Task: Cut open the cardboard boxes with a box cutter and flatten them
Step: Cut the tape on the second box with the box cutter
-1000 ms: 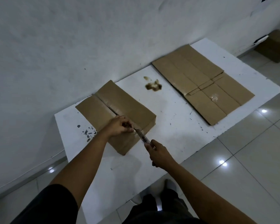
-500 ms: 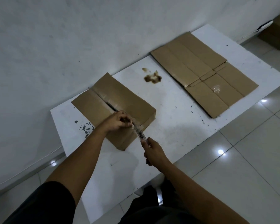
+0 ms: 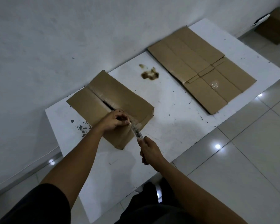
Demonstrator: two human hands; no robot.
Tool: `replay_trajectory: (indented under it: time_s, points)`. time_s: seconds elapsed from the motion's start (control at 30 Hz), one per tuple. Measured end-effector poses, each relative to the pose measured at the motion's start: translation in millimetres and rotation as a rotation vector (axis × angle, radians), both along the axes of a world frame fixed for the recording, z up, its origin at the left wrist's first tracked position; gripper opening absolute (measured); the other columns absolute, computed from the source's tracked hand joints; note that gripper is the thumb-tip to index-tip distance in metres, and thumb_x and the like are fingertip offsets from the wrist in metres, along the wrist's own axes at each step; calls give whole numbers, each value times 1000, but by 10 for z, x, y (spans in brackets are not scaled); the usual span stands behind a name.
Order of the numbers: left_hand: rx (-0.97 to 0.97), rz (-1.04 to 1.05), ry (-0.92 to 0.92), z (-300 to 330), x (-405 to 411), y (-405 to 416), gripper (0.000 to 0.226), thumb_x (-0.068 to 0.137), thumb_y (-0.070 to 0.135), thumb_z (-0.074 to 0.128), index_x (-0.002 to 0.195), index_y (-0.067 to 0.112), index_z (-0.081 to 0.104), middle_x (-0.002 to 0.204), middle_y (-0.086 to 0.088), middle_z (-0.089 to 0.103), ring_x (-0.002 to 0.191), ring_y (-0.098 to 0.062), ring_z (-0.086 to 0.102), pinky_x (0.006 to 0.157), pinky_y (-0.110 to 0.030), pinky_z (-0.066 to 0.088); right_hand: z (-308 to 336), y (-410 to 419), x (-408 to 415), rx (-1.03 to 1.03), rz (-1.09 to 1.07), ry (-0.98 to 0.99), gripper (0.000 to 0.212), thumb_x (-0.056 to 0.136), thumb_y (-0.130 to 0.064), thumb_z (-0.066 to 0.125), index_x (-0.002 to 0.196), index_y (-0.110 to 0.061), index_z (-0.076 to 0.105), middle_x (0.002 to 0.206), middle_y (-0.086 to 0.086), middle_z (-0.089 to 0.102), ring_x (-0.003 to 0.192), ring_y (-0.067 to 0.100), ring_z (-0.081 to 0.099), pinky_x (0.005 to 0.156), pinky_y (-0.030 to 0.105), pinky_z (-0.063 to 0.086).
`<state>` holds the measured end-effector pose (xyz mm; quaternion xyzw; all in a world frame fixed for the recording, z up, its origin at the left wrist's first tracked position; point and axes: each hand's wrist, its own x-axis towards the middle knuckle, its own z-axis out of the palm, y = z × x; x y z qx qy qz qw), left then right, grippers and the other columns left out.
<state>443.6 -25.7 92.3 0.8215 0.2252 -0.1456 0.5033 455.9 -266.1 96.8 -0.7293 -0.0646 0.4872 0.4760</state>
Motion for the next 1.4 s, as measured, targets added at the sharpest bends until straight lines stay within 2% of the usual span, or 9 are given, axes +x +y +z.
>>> replay_trajectory:
  time_s: [0.33, 0.53, 0.67, 0.77, 0.93, 1.03, 1.13, 1.3, 1.4]
  points:
    - [-99, 65, -21, 8, -51, 19, 8, 88, 10, 72, 95, 8, 71, 108, -3, 61, 102, -8, 60, 85, -16, 43, -10, -66, -87, 5, -1, -23, 31, 104, -46, 40, 83, -24, 42, 72, 9, 55, 48, 17, 53, 45, 25, 43]
    - [9, 33, 10, -10, -23, -29, 14, 84, 23, 77, 94, 15, 73, 108, 1, 61, 107, -16, 59, 93, -34, 48, -2, -100, -119, -27, 5, -94, 30, 104, -46, 40, 89, -22, 44, 72, 7, 58, 49, 16, 55, 46, 23, 44]
    - [377, -40, -43, 34, -9, -154, 13, 82, 44, 74, 87, 32, 69, 99, 11, 57, 97, -12, 54, 93, -41, 49, -30, -269, -180, 18, -94, -169, 29, 104, -44, 43, 92, -19, 48, 67, 7, 59, 47, 15, 56, 48, 28, 47]
    - [696, -98, -85, 127, 13, -369, 27, 83, 48, 70, 98, 25, 71, 107, 3, 57, 106, -17, 50, 96, -44, 46, -53, -358, -153, 30, -158, -152, 29, 104, -42, 44, 92, -16, 49, 63, 6, 58, 46, 15, 54, 48, 29, 46]
    - [871, -114, -173, 213, 49, -467, 56, 78, 50, 75, 129, 30, 63, 155, -6, 33, 148, -36, 11, 110, -58, 33, -132, -323, -3, 42, -306, -52, 34, 102, -45, 46, 88, -15, 48, 59, 6, 53, 44, 16, 49, 47, 29, 44]
    - [733, -197, 44, 230, 199, -438, 79, 77, 74, 61, 147, 40, 42, 164, 0, 12, 151, -33, -8, 117, -62, 9, -144, -263, 73, 28, -303, -68, 35, 102, -48, 44, 90, -15, 49, 64, 8, 56, 48, 17, 54, 46, 26, 48]
    - [723, -265, 159, 150, 326, -394, 95, 68, 83, 59, 150, 50, 23, 165, 5, -5, 149, -39, -17, 112, -72, 1, -165, -221, 116, 36, -303, -74, 36, 102, -48, 44, 91, -14, 49, 66, 9, 57, 50, 18, 55, 47, 26, 49]
    - [713, -327, 173, 186, 434, -223, 82, 71, 89, 43, 145, 58, 28, 165, 4, 4, 150, -39, 8, 113, -65, 25, -184, -189, 93, 71, -286, -49, 35, 103, -46, 44, 93, -13, 48, 68, 11, 56, 50, 19, 53, 48, 26, 49]
    - [812, -391, 180, 243, 471, -95, 59, 84, 83, 32, 140, 64, 33, 163, 6, 13, 147, -37, 15, 112, -65, 25, -206, -180, 20, 123, -297, -22, 36, 104, -44, 44, 90, -10, 46, 67, 14, 54, 50, 24, 51, 46, 27, 47]
